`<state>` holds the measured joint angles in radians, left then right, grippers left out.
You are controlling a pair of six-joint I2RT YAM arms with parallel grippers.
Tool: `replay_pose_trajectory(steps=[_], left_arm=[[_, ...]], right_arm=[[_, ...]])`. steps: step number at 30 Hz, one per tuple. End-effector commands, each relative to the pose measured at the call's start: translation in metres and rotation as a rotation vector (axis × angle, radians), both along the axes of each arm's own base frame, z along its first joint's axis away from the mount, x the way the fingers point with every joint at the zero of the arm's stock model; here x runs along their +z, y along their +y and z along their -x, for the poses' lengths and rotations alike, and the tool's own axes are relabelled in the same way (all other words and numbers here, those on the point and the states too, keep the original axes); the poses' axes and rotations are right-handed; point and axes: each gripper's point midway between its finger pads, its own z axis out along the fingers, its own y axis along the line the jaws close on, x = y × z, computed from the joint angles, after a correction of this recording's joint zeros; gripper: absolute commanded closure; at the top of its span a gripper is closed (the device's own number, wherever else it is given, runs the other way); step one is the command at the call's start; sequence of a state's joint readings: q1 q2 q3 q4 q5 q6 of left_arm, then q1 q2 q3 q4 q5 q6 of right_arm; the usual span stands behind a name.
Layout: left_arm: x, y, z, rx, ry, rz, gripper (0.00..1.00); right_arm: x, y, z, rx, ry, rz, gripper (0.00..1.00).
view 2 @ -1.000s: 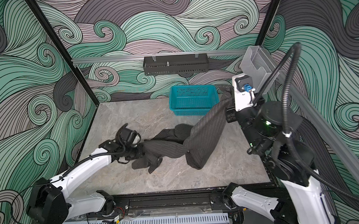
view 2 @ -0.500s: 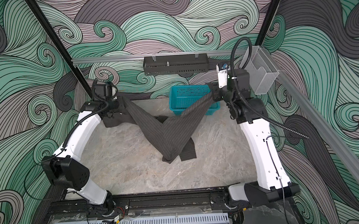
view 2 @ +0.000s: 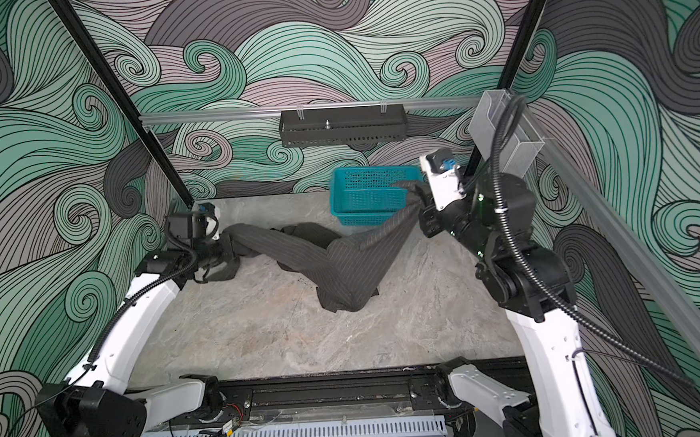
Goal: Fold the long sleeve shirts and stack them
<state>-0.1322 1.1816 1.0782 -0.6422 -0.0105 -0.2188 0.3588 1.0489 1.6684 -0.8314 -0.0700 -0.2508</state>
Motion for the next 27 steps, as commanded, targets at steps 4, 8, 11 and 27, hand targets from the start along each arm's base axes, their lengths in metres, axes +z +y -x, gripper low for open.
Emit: replay_pose_trajectory(steps=[4, 8, 11, 27], left_arm=[[-0.051, 0.017, 0.066, 0.111, 0.210, 0.002, 0.92], [-0.059, 0.035, 0.093, 0.203, 0.261, -0.038, 0.67], [-0.050, 0.038, 0.099, 0.249, 0.212, -0.012, 0.52], [-0.057, 0.034, 0.090, 0.368, 0.221, 0.125, 0.30]], right_arm=[[-0.097, 0.061, 0.059, 0.299, 0.264, 0.054, 1.00], [-0.158, 0.101, 0.115, 0.499, 0.431, 0.055, 1.00], [-0.207, 0.126, 0.163, 0.634, 0.529, 0.126, 1.00], [-0.309, 0.133, 0.205, 0.578, 0.575, 0.317, 0.46]])
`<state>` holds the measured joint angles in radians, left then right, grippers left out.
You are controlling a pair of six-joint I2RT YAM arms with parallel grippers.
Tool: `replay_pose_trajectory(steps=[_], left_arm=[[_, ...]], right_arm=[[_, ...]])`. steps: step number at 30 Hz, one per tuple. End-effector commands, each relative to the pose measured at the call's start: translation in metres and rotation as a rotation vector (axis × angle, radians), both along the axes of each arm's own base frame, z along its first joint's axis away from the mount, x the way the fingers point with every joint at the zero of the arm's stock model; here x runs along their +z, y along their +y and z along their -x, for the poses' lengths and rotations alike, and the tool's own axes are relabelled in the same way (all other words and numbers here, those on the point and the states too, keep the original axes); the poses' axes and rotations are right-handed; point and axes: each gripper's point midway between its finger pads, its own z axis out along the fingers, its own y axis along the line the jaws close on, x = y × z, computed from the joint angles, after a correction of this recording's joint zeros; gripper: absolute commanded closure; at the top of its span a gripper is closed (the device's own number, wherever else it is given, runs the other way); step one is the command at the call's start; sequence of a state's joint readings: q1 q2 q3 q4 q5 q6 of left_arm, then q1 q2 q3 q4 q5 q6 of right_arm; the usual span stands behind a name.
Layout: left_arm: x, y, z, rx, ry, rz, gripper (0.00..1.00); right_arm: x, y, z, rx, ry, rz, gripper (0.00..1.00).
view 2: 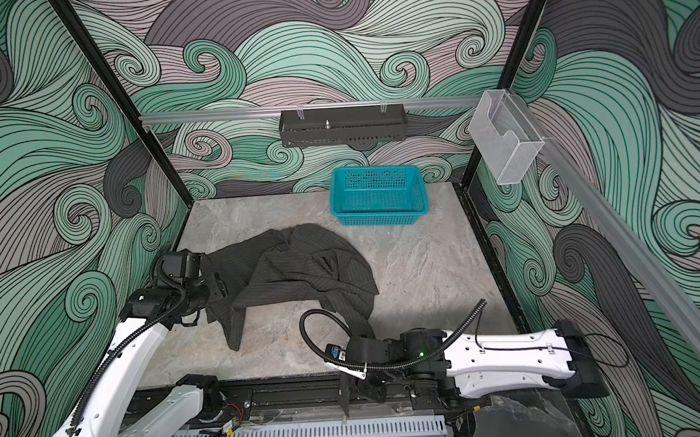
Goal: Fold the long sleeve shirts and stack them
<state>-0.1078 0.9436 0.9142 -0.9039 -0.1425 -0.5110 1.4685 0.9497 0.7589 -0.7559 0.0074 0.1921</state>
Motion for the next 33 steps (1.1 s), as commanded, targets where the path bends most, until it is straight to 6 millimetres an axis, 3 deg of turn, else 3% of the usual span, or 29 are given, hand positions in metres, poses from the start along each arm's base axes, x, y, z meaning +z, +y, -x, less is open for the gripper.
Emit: replay_pose_trajectory(steps=[1, 4, 9, 13, 16, 20, 23, 29, 33], left_arm=[[-0.027, -0.011, -0.002, 0.042, 0.051, 0.100, 0.30], [-0.051, -0.022, -0.003, 0.062, 0.098, 0.182, 0.31], [-0.086, -0.027, 0.004, 0.119, 0.185, 0.234, 0.34], [-0.110, -0.023, 0.010, 0.179, 0.219, 0.245, 0.34], [-0.121, -0.018, 0.013, 0.214, 0.233, 0.235, 0.34], [-0.130, -0.010, 0.011, 0.241, 0.253, 0.207, 0.33], [-0.137, -0.007, 0.009, 0.249, 0.283, 0.195, 0.34], [-0.150, 0.004, 0.004, 0.267, 0.367, 0.137, 0.33], [-0.147, 0.013, -0.010, 0.283, 0.356, 0.097, 0.32]], right_arm=[[0.030, -0.001, -0.046, -0.181, -0.157, -0.099, 0.40], [0.050, -0.013, -0.091, -0.339, -0.226, -0.153, 0.27], [0.055, -0.022, -0.172, -0.600, -0.209, -0.209, 0.28], [0.024, -0.023, -0.239, -0.802, -0.111, -0.180, 0.30], [-0.016, -0.016, -0.271, -0.885, -0.028, -0.068, 0.34], [-0.067, -0.005, -0.289, -0.955, 0.061, 0.047, 0.35], [-0.096, -0.015, -0.291, -1.007, 0.064, 0.146, 0.36], [-0.131, -0.074, -0.280, -1.087, -0.049, 0.423, 0.37], [-0.139, -0.112, -0.270, -1.123, -0.063, 0.544, 0.36]])
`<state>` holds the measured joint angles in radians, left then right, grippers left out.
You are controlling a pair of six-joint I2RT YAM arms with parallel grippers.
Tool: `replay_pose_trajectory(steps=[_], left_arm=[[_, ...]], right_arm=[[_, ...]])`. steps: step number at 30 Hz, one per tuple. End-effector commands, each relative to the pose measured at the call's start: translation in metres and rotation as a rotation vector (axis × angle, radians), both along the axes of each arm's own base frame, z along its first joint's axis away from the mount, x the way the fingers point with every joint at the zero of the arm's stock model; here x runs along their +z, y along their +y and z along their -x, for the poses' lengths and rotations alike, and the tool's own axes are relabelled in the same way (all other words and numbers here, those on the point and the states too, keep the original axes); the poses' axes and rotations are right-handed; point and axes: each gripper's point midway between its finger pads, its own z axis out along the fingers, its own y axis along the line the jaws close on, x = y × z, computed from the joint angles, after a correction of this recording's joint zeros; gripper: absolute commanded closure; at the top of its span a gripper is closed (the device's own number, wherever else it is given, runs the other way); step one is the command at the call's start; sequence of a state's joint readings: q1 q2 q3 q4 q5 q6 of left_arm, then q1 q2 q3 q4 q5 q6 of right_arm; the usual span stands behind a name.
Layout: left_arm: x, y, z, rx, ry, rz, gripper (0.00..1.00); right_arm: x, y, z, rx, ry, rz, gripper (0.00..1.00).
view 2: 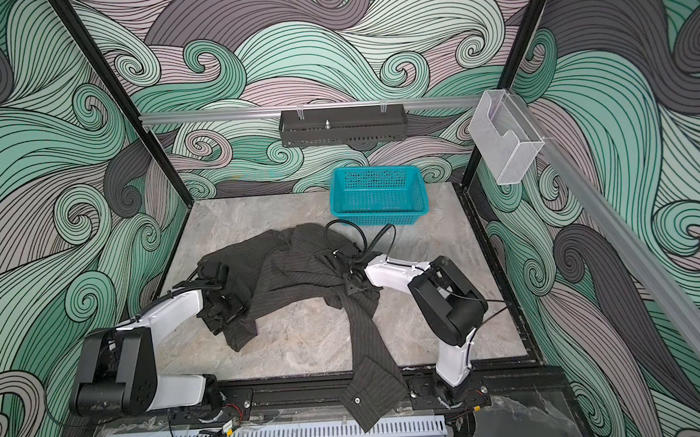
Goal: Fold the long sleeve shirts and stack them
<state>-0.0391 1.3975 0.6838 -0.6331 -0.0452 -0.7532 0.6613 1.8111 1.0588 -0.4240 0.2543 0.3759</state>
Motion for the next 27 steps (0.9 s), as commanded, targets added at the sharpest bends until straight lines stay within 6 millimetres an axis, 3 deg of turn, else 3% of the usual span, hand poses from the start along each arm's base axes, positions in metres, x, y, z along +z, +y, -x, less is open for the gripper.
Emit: replay_pose_trajectory(steps=[1, 6, 9, 13, 20, 24, 27], left_arm=[[0.005, 0.015, -0.019, 0.013, -0.012, -0.068, 0.32], [-0.002, 0.014, -0.041, -0.003, 0.015, -0.071, 0.32], [-0.007, 0.018, -0.054, -0.013, 0.042, -0.086, 0.35], [-0.009, 0.024, -0.069, -0.011, 0.058, -0.105, 0.37], [-0.007, 0.038, -0.103, -0.001, 0.069, -0.062, 0.38], [0.016, 0.030, -0.124, -0.021, -0.011, 0.015, 0.39], [0.043, 0.010, -0.130, -0.062, -0.118, 0.108, 0.39]], right_arm=[[-0.029, -0.065, 0.030, -0.058, 0.119, 0.224, 0.36], [-0.023, -0.069, 0.032, -0.085, 0.138, 0.228, 0.36], [-0.010, -0.084, 0.030, -0.107, 0.107, 0.274, 0.34], [-0.001, -0.098, 0.032, -0.184, 0.108, 0.200, 0.35], [-0.009, -0.113, 0.027, -0.246, 0.168, 0.154, 0.36], [0.009, -0.105, 0.015, -0.187, 0.147, 0.138, 0.34], [0.039, -0.095, 0.012, -0.158, 0.089, 0.084, 0.30]])
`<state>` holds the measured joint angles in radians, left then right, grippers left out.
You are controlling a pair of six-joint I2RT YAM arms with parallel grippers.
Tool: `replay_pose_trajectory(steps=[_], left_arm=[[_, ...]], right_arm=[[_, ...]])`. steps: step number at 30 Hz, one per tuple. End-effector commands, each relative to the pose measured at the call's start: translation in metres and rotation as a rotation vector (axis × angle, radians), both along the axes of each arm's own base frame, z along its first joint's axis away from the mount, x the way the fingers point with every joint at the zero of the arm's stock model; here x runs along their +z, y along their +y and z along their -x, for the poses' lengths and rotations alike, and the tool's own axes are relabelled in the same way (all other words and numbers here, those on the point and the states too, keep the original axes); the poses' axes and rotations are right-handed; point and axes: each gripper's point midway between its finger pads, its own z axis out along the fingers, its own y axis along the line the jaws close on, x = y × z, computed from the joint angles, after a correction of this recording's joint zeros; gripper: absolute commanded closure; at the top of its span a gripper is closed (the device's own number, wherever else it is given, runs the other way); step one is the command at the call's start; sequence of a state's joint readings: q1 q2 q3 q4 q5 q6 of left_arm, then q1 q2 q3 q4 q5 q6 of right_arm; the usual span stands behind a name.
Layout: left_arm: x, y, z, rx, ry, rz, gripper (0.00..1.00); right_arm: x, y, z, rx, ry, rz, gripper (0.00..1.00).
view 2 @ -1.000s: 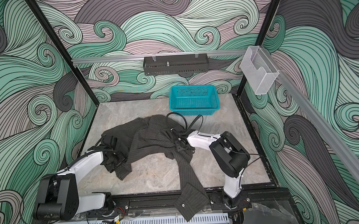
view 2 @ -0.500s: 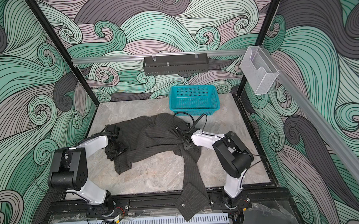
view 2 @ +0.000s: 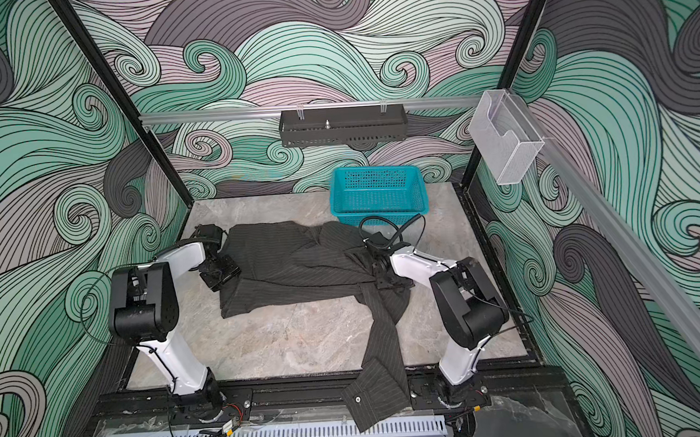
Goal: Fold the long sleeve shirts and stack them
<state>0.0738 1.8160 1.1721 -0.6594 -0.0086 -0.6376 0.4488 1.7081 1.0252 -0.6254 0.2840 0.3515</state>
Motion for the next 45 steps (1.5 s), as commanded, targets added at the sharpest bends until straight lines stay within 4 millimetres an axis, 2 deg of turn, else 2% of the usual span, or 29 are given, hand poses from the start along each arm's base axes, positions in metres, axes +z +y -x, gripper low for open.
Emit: replay_pose_trajectory(steps=[1, 5, 8, 10, 18, 25, 28, 32, 39, 43, 45], left_arm=[[0.037, -0.025, 0.001, -0.071, -0.088, 0.113, 0.39], [0.059, -0.032, 0.026, -0.130, -0.104, 0.106, 0.37], [0.067, -0.032, 0.037, -0.175, -0.139, 0.090, 0.36], [0.065, -0.033, 0.035, -0.194, -0.151, 0.089, 0.36], [0.043, -0.045, 0.015, -0.207, -0.085, 0.146, 0.41], [0.026, -0.051, 0.010, -0.219, -0.037, 0.138, 0.48], [0.026, -0.051, 0.008, -0.222, -0.040, 0.122, 0.57], [0.028, -0.050, 0.008, -0.226, -0.030, 0.104, 0.76], [0.041, -0.051, 0.017, -0.269, -0.042, 0.090, 1.00], [0.049, -0.055, 0.027, -0.307, -0.068, 0.096, 0.99], [0.045, -0.059, 0.029, -0.315, -0.059, 0.122, 0.94]], right_arm=[[0.036, 0.006, 0.004, 0.042, -0.036, -0.037, 0.28], [0.076, 0.009, 0.013, 0.051, -0.120, -0.067, 0.23], [0.092, 0.013, 0.022, 0.054, -0.159, -0.109, 0.22], [0.097, 0.015, 0.027, 0.057, -0.169, -0.125, 0.22], [0.100, 0.015, 0.036, 0.073, -0.170, -0.142, 0.23], [0.101, 0.013, 0.038, 0.086, -0.177, -0.135, 0.23], [0.102, 0.013, 0.039, 0.089, -0.179, -0.138, 0.23], [0.104, 0.012, 0.041, 0.087, -0.187, -0.142, 0.23], [0.105, 0.010, 0.044, 0.087, -0.195, -0.144, 0.23], [0.104, 0.010, 0.047, 0.078, -0.192, -0.156, 0.23], [0.105, 0.011, 0.047, 0.074, -0.193, -0.167, 0.24]])
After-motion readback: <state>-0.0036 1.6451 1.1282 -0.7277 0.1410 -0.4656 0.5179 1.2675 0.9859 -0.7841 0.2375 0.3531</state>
